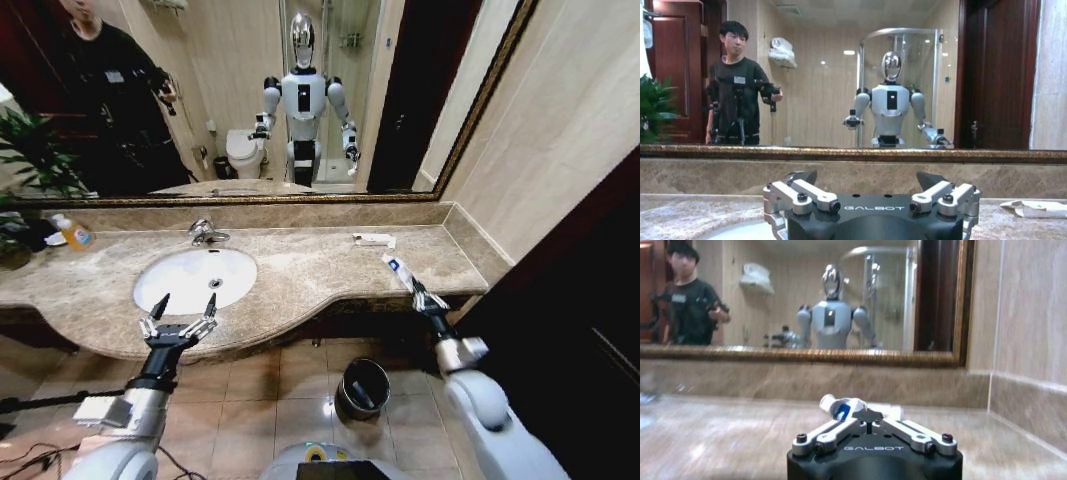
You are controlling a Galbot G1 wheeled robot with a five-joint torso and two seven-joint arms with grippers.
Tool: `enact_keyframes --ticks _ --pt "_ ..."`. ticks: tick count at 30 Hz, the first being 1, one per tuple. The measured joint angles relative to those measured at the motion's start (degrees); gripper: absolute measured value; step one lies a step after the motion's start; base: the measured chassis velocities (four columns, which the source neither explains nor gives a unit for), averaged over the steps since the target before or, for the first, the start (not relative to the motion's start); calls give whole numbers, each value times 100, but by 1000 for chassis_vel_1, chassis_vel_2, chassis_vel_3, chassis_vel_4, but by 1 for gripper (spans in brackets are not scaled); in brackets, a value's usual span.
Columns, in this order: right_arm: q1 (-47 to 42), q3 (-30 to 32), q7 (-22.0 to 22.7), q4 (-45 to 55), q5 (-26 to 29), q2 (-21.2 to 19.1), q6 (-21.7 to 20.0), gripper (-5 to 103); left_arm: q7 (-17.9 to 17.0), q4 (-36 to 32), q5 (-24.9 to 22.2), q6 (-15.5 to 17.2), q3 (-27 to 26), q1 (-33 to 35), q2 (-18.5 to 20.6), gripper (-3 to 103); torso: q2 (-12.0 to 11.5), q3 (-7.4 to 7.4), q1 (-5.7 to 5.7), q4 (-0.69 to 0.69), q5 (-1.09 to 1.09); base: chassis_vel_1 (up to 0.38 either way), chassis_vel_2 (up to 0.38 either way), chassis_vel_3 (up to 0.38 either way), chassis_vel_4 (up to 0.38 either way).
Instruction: Pick up the trash from the sink and place it in the trash bin.
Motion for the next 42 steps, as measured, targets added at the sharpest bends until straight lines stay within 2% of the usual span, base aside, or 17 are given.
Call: enact_keyframes --ticks 2,6,9,14,28,36,42 --pt "-391 64 -209 -164 -151 178 268 0 0 0 0 0 0 0 0 100 0 0 -1 -1 0 0 0 0 0" --pt "-543 -20 -269 -513 -375 373 508 0 0 0 0 0 -1 0 0 100 0 0 0 0 0 0 0 0 0" --pt "-539 -75 -293 -676 -459 438 570 0 1 0 0 0 0 0 0 100 0 0 0 0 0 0 0 0 0" --pt "-310 -287 -322 -1500 -761 678 651 0 1 0 0 0 0 0 0 100 0 0 0 1 1 0 0 0 0" --pt "348 -661 -427 -2766 -1090 943 391 0 0 0 0 0 0 0 0 100 0 1 0 1 0 0 0 0 0" --pt "1109 -1076 16 -3934 -1172 1003 145 0 1 0 0 0 0 0 0 100 0 1 1 1 1 0 0 0 0" --pt "1398 -1330 202 -4497 -1194 934 149 0 1 0 0 0 0 0 0 100 0 1 1 1 0 0 0 0 0"
